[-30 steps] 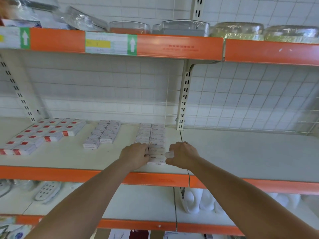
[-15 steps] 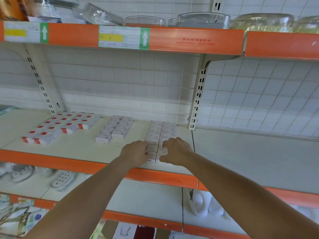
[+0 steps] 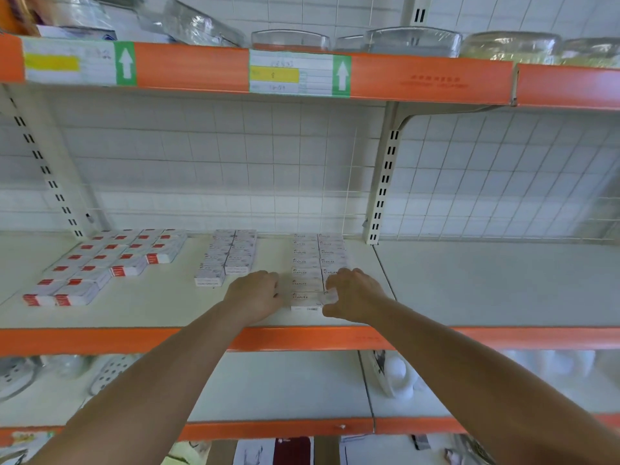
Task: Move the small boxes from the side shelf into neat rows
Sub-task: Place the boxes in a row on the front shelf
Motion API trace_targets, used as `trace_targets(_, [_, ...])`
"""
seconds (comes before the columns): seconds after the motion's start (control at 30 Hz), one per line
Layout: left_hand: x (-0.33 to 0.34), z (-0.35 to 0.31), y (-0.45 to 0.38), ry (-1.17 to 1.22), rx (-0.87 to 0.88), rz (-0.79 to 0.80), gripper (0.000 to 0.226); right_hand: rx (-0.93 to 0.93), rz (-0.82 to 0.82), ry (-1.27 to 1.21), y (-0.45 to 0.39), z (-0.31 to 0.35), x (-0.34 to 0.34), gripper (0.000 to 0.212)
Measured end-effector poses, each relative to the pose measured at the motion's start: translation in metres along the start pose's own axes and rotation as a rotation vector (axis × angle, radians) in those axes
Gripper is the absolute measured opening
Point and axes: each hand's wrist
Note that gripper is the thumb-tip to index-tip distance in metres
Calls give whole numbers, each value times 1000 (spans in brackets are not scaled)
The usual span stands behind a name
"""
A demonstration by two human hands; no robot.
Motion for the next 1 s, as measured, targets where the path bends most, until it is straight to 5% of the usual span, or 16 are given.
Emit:
trace_targets(0.33, [14,24,8,7,126,28,26,239,-4,5,16,8,16,49])
trace_targets(1.0, [17,24,3,36,77,51,26,520,-75,-19,-1,-17,18,42])
Point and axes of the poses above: each hand's wrist, its own y-axis away from the middle knuckle, its own x-axis out of the palm, z = x × y, and after that the axes turned 9 degrees about z, right-handed
